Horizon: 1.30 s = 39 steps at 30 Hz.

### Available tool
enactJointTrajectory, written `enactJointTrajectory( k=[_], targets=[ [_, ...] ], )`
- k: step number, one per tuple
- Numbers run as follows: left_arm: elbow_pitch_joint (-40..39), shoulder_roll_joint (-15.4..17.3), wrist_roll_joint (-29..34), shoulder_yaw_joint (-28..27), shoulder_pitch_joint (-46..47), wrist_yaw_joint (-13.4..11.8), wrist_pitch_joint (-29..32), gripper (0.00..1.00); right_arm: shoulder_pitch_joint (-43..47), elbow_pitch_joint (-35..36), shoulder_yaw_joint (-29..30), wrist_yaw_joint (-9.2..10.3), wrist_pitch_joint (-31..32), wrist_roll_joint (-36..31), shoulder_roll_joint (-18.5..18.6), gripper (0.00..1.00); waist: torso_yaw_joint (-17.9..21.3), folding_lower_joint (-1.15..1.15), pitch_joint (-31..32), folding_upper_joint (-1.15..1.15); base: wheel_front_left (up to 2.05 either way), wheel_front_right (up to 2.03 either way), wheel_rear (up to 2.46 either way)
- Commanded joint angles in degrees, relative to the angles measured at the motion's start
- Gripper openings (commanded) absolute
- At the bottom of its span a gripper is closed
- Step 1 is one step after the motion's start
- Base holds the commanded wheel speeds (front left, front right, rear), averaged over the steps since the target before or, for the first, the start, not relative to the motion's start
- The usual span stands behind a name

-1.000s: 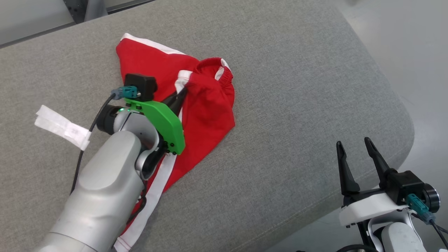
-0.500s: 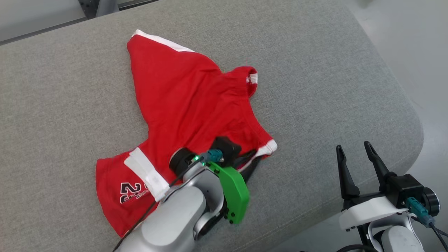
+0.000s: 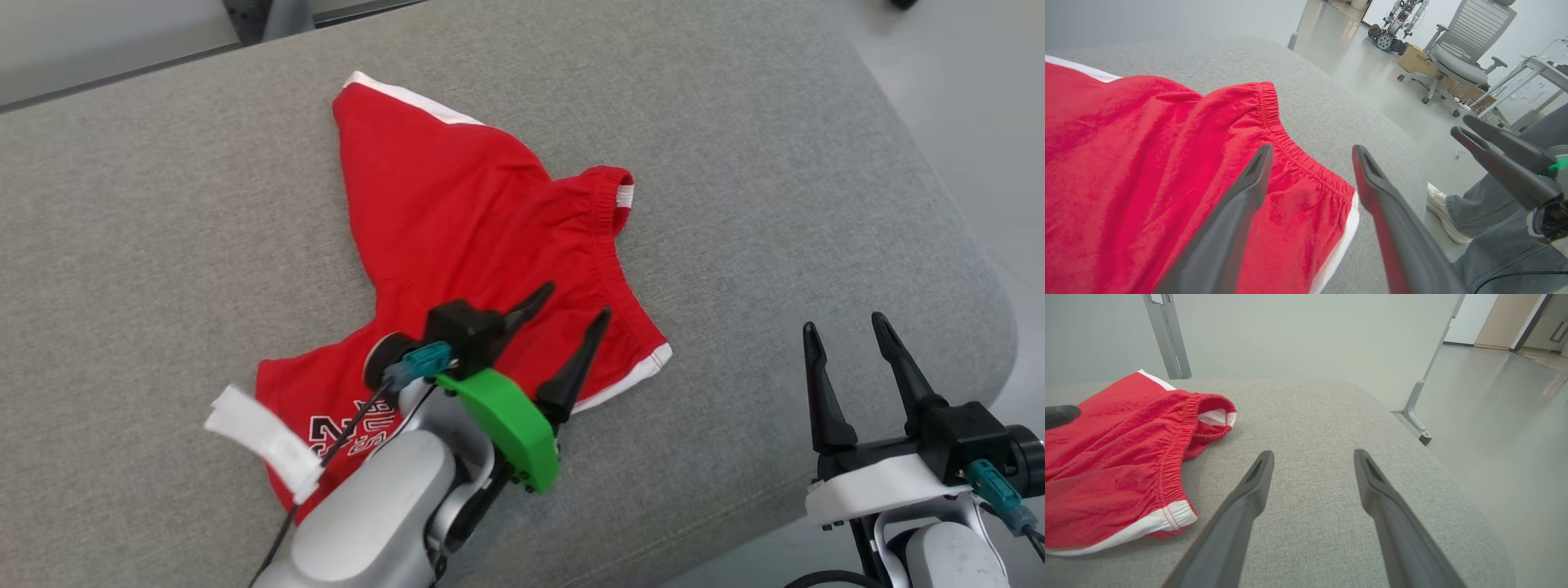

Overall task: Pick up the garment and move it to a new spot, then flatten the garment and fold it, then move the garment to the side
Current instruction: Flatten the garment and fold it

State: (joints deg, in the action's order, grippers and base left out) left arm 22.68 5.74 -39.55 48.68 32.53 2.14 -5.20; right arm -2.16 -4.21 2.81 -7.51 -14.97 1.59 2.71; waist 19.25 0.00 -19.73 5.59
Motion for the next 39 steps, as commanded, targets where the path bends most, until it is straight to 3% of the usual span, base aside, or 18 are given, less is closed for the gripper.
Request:
enactJointTrajectory(
  k=[1,10,17,22,28,39],
  targets=[
    [-2.6,2.4,-0.5,-1.3,-2.7,-1.4,-1.1,1.0,0.9,1.2,0.1,0.04,-0.1,-1.0,0.1,1.0,-3.1,0.0,2.6,0.0,0.0,0.0,0.0],
    [-14.2,13.9,-0.4,-9.3,-15.6,-10.6,-7.3,1.0,1.5,6.7,-2.9,0.04,-0.1,-2.2,0.1,1.0,-11.3,0.0,7.7,0.0,0.0,0.0,0.0],
    [-15.6,15.8,-0.2,-14.4,-24.4,-13.3,-9.8,1.0,2.8,6.8,-4.6,0.03,-0.1,-3.5,0.1,1.0,-16.0,0.0,10.4,0.0,0.0,0.0,0.0],
    [-16.8,15.4,3.5,-19.7,-30.9,-12.2,-10.0,1.0,4.7,4.7,-3.8,0.04,-0.1,-5.3,0.2,1.0,-19.5,0.0,12.8,0.0,0.0,0.0,0.0],
    [-17.1,13.4,9.0,-29.1,-38.3,-9.2,-10.0,1.0,6.4,1.7,-2.2,0.03,-0.1,-6.2,0.6,1.0,-22.7,0.0,14.7,0.0,0.0,0.0,0.0],
    [-14.0,6.7,16.8,-41.9,-42.4,2.6,-10.0,1.0,9.2,-2.2,1.1,0.04,-0.1,-4.9,0.5,1.0,-24.5,0.0,16.5,0.0,0.0,0.0,0.0]
  ],
)
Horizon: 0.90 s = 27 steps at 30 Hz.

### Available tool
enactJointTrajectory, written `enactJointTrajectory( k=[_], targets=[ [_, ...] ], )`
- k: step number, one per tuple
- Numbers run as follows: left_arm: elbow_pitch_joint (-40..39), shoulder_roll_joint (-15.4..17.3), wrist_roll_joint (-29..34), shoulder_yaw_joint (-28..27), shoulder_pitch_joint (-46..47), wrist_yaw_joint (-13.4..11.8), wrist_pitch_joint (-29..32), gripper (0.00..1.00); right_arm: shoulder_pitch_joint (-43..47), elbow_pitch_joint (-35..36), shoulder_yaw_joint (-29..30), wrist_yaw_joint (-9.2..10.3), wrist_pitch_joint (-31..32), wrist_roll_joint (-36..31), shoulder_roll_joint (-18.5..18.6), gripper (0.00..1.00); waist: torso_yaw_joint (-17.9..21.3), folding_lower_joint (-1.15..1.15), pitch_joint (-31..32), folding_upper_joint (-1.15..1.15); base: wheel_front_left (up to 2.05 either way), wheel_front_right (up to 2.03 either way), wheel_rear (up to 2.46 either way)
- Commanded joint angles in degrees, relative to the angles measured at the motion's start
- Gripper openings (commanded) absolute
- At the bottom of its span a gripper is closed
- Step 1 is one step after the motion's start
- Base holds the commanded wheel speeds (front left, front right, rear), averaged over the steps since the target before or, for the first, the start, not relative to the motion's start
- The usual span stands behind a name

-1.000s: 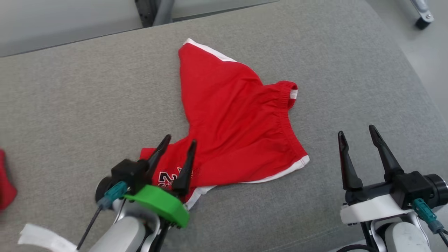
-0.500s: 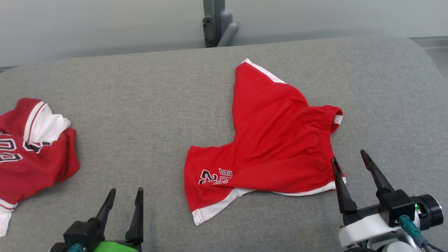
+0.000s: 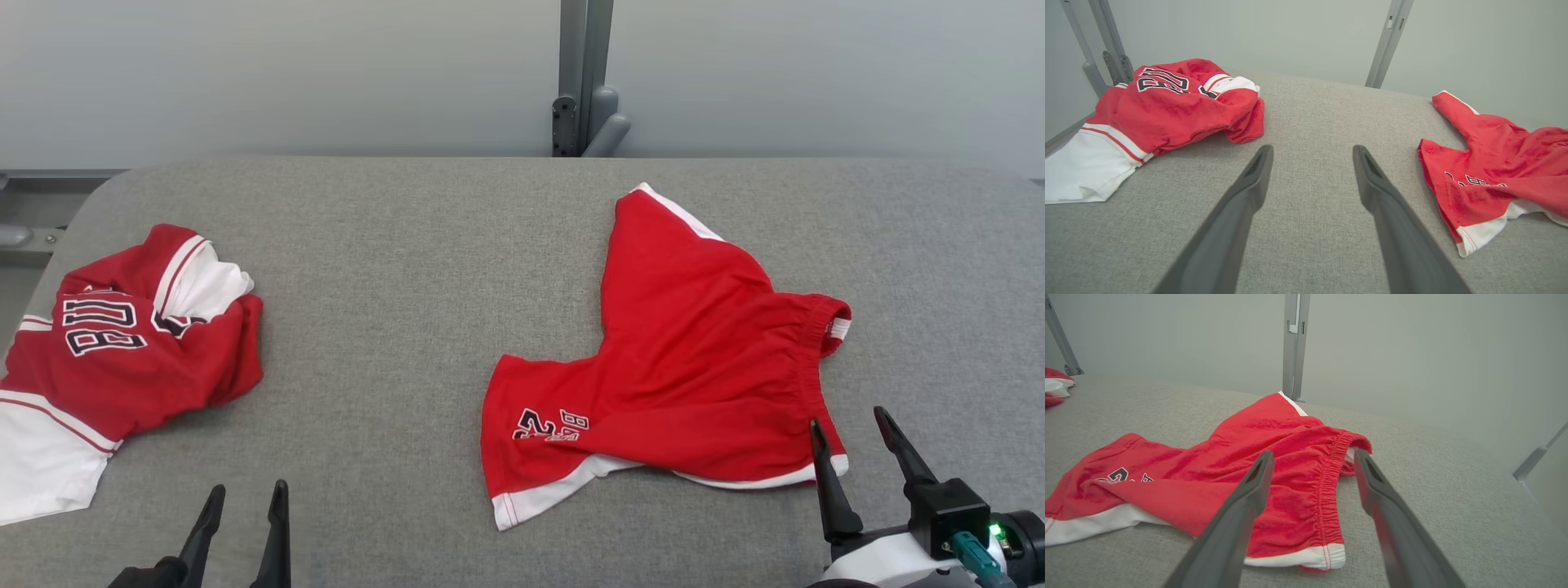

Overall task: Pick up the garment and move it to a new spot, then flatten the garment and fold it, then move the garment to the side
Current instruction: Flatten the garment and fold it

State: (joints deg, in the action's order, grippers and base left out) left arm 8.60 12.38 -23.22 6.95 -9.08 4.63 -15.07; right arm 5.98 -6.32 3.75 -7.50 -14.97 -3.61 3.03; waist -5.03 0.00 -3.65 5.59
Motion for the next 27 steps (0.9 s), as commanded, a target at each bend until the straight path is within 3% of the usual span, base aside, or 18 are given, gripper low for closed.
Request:
enactJointTrajectory(
  k=[1,12,27],
  targets=[
    [0.4,-0.3,0.9,-1.1,-1.0,0.7,-0.1,1.0,1.2,-0.4,0.4,0.03,-0.1,0.3,0.2,1.0,-0.1,0.0,0.5,-0.01,0.0,0.0,0.0],
    [2.1,-3.5,4.6,-5.4,-1.4,2.9,-0.1,1.0,1.9,-2.1,1.5,0.02,-0.1,0.3,0.0,1.0,1.2,0.0,1.2,-0.01,0.0,0.0,0.0],
    [3.8,-3.4,2.7,-1.9,-1.6,3.0,-0.1,1.0,1.2,-1.7,0.3,0.02,-0.1,0.3,1.1,1.0,2.3,0.0,0.6,-0.01,0.0,0.0,0.0]
  ],
)
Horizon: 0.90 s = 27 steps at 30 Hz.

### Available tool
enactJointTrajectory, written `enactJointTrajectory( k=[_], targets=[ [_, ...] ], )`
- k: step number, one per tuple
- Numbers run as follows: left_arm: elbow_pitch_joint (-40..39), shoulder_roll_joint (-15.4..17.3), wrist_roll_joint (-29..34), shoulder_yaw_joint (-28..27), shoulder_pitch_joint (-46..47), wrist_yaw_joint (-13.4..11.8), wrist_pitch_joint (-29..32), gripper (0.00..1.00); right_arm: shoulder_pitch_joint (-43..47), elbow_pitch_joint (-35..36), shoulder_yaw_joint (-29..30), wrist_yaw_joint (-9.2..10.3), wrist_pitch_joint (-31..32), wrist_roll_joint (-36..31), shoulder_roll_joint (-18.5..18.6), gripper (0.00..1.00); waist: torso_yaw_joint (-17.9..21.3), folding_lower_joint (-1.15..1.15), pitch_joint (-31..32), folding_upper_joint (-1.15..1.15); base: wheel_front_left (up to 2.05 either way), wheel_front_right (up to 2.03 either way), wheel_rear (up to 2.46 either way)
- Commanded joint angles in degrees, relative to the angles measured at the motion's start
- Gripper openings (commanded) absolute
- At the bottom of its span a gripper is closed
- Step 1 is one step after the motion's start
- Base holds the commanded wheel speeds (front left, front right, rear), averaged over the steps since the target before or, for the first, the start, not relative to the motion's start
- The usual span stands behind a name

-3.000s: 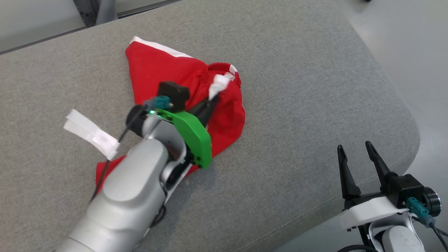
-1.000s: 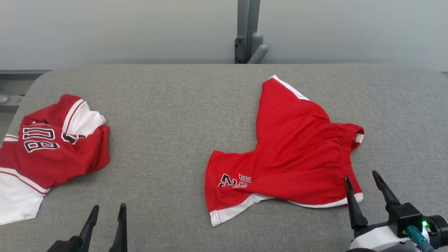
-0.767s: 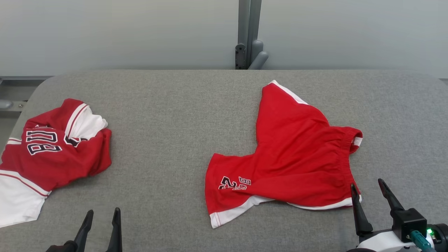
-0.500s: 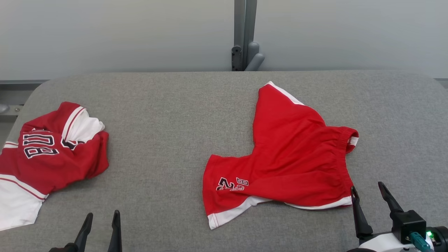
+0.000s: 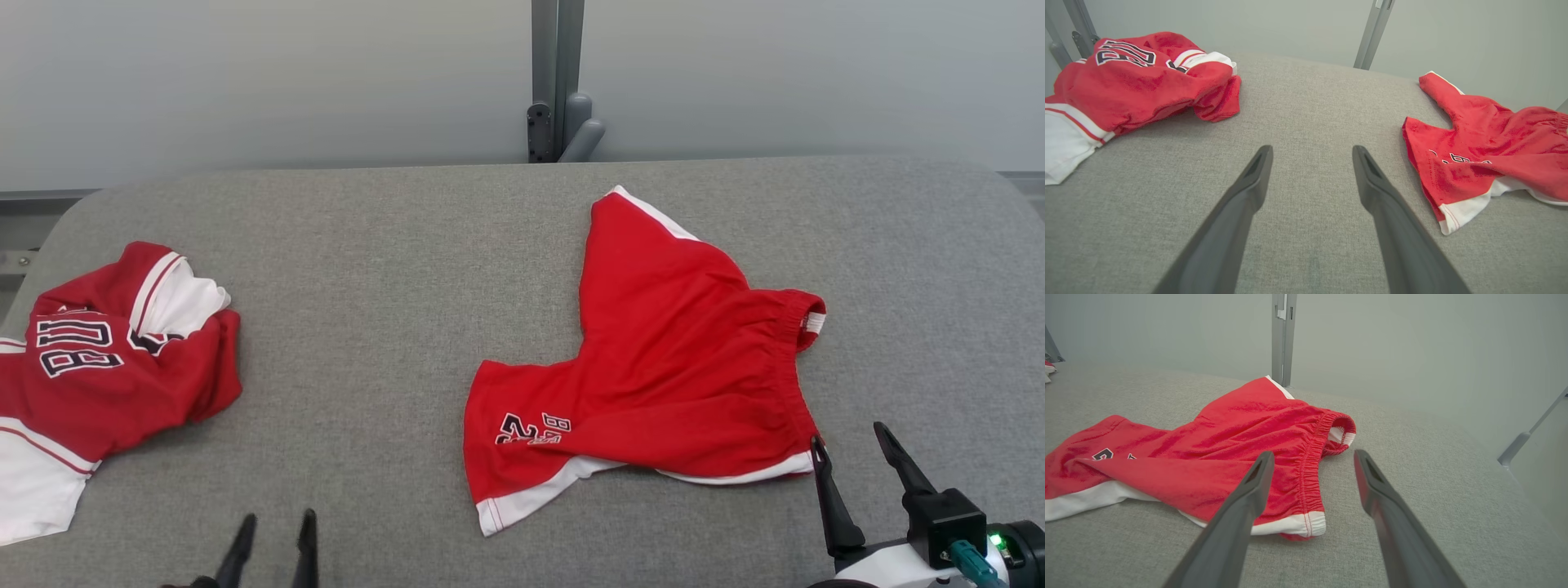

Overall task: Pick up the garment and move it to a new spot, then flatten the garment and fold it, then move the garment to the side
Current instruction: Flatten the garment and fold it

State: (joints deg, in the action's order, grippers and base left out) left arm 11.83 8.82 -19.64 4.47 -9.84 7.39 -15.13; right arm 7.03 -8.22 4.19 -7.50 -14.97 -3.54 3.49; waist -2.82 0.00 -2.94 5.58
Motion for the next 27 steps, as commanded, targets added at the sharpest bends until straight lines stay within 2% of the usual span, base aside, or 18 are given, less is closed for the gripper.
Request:
enactJointTrajectory(
  k=[1,3,7,11,14,19,27],
  targets=[
    [1.6,0.4,-1.8,2.3,-1.0,0.2,0.1,1.0,0.0,0.2,-0.8,0.03,-0.1,0.3,1.4,1.0,0.3,0.0,-0.3,0.0,0.0,0.0,0.0],
    [2.6,1.2,-3.8,6.2,-0.5,0.2,2.7,1.0,-0.4,-0.5,-2.6,0.03,-0.1,0.9,3.7,1.0,0.5,0.0,-0.8,0.0,0.0,0.0,0.0],
    [1.7,2.3,-7.3,11.0,1.6,0.2,10.6,1.0,-2.0,-4.5,-8.6,0.03,-0.1,2.5,11.1,1.0,0.8,0.0,-1.8,0.0,0.0,0.0,0.0],
    [0.0,0.7,-10.1,12.9,2.6,-0.2,17.5,1.0,-5.5,-9.3,-16.9,0.02,2.5,5.2,18.3,1.0,1.6,0.0,-3.4,0.0,0.0,0.0,0.0],
    [-0.2,-0.5,-11.2,13.9,3.7,-1.0,21.5,1.0,-9.4,-12.0,-22.7,0.03,4.7,7.5,21.8,1.0,2.3,0.0,-4.8,0.0,0.0,0.0,0.0],
    [-0.2,-1.8,-10.9,16.1,5.3,-1.8,25.2,1.0,-14.9,-15.4,-28.4,0.03,5.2,11.1,23.9,1.0,2.6,0.0,-6.1,0.0,0.0,0.0,0.0],
    [1.1,-2.5,-10.1,17.6,8.7,-1.8,25.3,1.0,-18.7,-18.5,-31.1,0.03,3.8,13.1,24.8,1.0,2.3,0.0,-7.6,0.0,0.0,0.0,0.0]
  ],
)
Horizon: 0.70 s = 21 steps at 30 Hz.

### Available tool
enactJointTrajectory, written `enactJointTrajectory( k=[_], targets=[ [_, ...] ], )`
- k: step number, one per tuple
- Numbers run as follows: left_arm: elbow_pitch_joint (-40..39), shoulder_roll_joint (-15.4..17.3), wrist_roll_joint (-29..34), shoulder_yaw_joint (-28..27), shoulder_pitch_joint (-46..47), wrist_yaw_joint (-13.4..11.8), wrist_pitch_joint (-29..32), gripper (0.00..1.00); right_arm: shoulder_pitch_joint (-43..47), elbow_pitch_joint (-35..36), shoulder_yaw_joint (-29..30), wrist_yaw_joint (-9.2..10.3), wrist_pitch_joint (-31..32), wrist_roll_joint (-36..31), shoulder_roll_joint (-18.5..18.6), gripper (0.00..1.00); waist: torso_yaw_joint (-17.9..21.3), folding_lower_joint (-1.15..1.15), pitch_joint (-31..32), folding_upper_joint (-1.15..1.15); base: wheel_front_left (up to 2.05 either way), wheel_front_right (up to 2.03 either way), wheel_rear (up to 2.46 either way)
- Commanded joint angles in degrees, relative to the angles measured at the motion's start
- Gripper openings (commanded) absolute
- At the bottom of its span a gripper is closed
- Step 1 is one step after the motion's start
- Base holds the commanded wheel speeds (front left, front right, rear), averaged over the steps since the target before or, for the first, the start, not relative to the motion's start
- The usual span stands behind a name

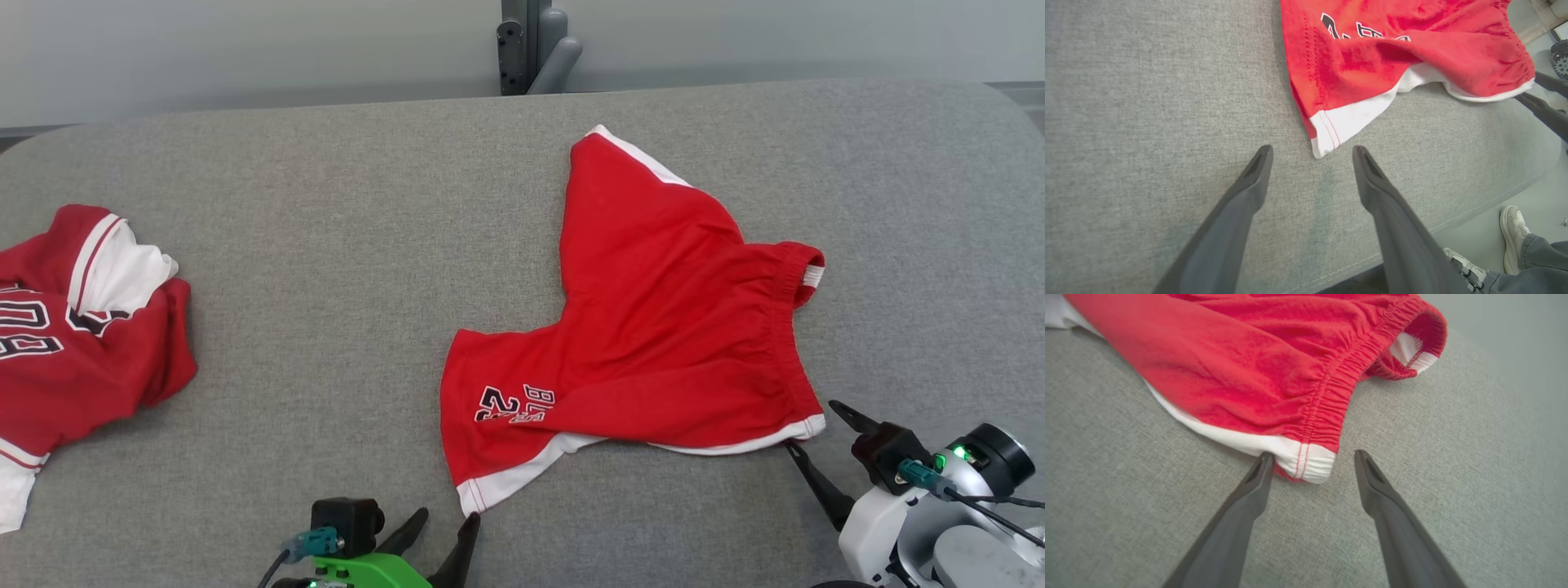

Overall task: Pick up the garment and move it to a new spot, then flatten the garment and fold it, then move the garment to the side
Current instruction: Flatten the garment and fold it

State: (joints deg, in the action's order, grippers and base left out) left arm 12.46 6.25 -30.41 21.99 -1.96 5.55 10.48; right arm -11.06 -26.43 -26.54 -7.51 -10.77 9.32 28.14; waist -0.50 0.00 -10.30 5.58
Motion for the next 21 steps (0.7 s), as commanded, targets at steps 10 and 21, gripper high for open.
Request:
enactJointTrajectory(
  k=[10,21],
  targets=[
    [3.8,-0.4,0.1,1.2,3.0,0.4,-1.0,1.0,-3.2,-2.5,-4.2,0.04,-1.7,2.4,-0.6,1.0,0.1,0.0,-0.9,0.01,0.0,0.0,0.0],
    [5.5,-1.2,-0.5,2.7,4.3,0.8,-2.2,1.0,-4.3,-4.3,-6.2,0.04,-3.0,3.7,-0.5,0.87,0.6,0.0,-0.9,0.01,0.0,0.0,0.0]
  ],
)
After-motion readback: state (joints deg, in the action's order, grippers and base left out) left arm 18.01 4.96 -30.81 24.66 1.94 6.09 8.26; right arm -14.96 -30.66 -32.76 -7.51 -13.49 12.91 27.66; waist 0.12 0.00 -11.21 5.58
